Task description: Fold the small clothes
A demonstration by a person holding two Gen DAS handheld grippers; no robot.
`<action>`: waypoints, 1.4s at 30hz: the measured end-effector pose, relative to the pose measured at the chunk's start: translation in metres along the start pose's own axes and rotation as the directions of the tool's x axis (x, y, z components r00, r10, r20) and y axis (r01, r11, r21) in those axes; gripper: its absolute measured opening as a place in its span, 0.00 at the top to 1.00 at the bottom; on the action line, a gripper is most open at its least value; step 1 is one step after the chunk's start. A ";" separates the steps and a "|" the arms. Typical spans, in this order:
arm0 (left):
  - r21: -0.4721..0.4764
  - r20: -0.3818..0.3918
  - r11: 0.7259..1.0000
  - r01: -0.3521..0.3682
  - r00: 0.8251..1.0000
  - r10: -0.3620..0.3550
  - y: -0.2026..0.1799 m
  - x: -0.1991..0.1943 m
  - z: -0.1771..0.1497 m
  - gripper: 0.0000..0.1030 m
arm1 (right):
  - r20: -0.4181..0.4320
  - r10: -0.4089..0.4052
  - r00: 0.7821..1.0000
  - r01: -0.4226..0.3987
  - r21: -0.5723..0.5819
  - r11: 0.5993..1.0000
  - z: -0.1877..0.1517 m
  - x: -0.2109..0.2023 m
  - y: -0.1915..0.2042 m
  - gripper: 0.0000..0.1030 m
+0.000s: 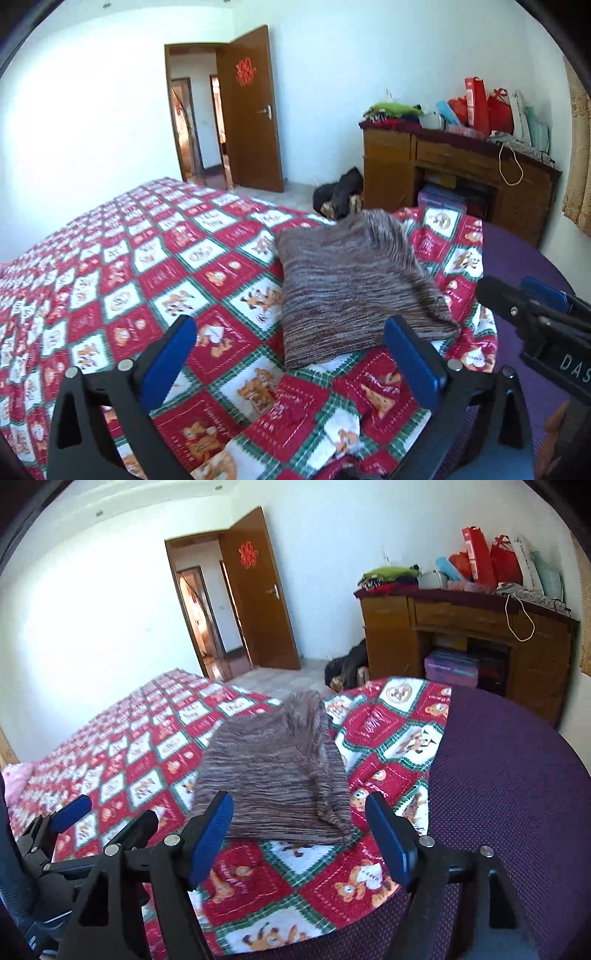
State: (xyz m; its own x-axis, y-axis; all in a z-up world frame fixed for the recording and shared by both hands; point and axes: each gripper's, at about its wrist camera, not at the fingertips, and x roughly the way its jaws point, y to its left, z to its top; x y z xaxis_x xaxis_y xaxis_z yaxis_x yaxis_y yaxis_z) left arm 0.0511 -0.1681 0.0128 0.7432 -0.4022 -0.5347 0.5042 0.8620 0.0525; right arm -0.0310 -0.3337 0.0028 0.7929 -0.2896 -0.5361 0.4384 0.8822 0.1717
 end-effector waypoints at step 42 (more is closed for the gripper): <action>-0.096 0.275 0.993 -0.064 0.957 0.088 0.003 -0.105 0.013 0.00 | 0.503 -0.097 0.859 0.112 0.000 0.994 0.023 -0.144 0.031 0.07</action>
State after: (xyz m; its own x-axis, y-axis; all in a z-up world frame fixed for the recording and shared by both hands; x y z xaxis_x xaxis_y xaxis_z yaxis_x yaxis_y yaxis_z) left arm -0.0202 -0.1276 0.0804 0.8769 -0.3941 -0.2752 0.4113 0.9115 0.0054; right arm -0.1216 -0.2737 0.1044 0.8516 -0.5205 -0.0616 0.5241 0.8444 0.1110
